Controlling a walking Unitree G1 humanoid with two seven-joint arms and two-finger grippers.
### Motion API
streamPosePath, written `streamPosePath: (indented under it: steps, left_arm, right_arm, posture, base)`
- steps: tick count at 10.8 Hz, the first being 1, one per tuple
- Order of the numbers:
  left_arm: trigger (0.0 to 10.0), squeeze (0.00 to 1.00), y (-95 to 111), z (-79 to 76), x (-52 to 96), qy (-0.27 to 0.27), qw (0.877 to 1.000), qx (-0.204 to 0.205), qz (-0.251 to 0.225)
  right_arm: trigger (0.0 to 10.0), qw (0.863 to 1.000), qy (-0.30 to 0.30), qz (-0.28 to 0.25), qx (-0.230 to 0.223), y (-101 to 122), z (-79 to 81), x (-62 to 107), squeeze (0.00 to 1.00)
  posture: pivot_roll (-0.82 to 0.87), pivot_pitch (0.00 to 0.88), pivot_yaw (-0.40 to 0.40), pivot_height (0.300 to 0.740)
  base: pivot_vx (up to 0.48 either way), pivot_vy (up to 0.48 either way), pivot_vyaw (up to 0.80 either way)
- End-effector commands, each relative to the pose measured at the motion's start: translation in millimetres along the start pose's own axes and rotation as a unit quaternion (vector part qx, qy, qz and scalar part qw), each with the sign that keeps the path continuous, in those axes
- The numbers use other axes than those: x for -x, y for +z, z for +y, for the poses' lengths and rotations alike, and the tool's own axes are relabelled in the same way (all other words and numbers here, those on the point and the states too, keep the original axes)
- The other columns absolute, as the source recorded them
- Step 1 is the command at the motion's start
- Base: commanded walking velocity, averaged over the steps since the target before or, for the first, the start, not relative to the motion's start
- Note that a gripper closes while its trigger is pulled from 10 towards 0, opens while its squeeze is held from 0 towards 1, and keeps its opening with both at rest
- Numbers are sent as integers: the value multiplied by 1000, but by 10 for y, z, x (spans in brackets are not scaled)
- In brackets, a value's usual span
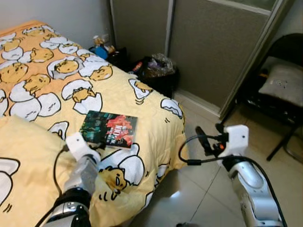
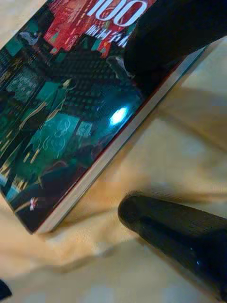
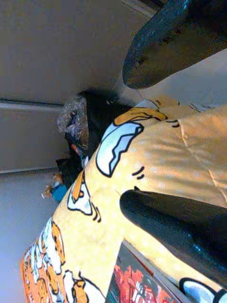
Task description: Clean up the room
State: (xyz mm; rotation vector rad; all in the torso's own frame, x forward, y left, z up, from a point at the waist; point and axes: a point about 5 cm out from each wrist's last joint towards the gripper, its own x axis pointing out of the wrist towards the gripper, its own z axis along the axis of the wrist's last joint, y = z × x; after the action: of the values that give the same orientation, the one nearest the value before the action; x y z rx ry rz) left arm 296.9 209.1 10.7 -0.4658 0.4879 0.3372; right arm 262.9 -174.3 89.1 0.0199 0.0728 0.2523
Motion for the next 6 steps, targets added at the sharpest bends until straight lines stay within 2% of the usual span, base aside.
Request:
streamPosePath:
  steps: [1, 3, 5, 6]
  left_arm:
    - [10000, 0, 68, -53, -16, -17, 1000, -6, -3]
    - [10000, 0, 93, -49, -55, -15, 1000, -8, 13]
    - [10000, 0, 8, -113, -70, -15, 998, 50, 44]
    - [10000, 0, -83, -157, -63, -19, 996, 66, 58]
  right_arm:
    - [10000, 1000, 1, -6, -4, 48, -5, -35, 0]
    - [10000, 1000, -8, -18, -16, 83, 32, -47, 0]
    - [10000, 999, -19, -7, -35, 4, 97, 43, 0]
    - [10000, 999, -23, -2, -42, -35, 139, 79, 0]
  posture:
    - [-111, 79, 78, 740]
    - [-128, 80, 119, 740]
    - [-144, 86, 131, 740]
    - [-155, 96, 127, 740]
  base:
    - [0, 0, 0]
    - [0, 0, 0]
    - [0, 0, 0]
    - [0, 0, 0]
